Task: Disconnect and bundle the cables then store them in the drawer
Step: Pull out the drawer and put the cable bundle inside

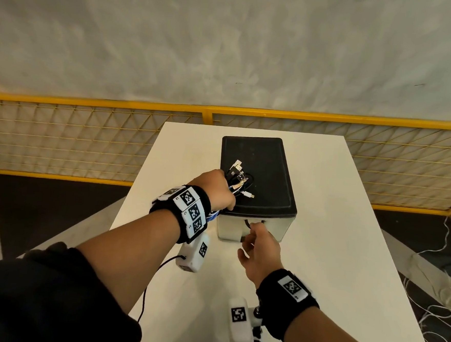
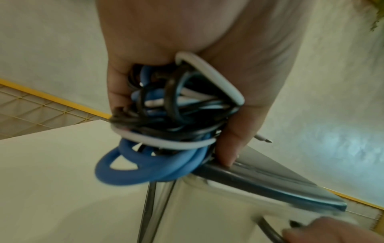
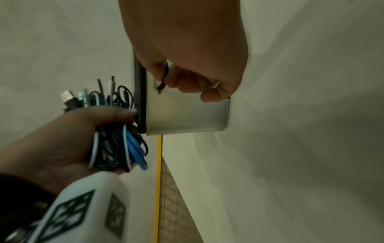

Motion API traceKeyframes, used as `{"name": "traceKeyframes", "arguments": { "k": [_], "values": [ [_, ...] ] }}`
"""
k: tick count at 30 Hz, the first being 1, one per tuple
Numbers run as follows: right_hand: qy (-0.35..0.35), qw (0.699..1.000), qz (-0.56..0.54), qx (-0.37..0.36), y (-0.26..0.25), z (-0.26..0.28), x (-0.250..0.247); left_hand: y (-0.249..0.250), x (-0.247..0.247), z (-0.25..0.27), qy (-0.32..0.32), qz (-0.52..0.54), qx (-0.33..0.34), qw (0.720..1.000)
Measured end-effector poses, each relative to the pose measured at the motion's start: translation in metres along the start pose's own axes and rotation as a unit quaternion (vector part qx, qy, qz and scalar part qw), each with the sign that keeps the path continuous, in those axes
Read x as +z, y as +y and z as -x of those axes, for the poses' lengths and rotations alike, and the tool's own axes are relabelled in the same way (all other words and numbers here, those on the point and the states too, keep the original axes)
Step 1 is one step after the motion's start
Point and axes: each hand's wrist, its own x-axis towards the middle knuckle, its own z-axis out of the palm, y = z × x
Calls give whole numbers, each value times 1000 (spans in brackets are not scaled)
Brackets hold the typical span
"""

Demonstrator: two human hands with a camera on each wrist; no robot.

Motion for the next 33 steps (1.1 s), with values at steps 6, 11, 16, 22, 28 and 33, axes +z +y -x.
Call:
{"name": "traceKeyframes", "arguments": {
  "k": [6,11,16,22,28,33],
  "values": [
    [-66,988,138,34,11,38,-53,4,0,3,-1,-2,-3,1000],
    [-113,963,219,105,33,68,-102,6,1,6,11,-3,-9,1000],
    [-152,939,275,138,39,83,-115,9,2,9,24,-8,-12,1000],
    [-160,925,304,162,46,92,-122,10,1,15,29,-1,-19,999],
    [-202,905,332,170,42,92,-124,16,-4,27,-15,-10,-20,1000],
    [-206,896,347,184,37,87,-124,31,9,60,-257,41,-74,963]
  ]
}}
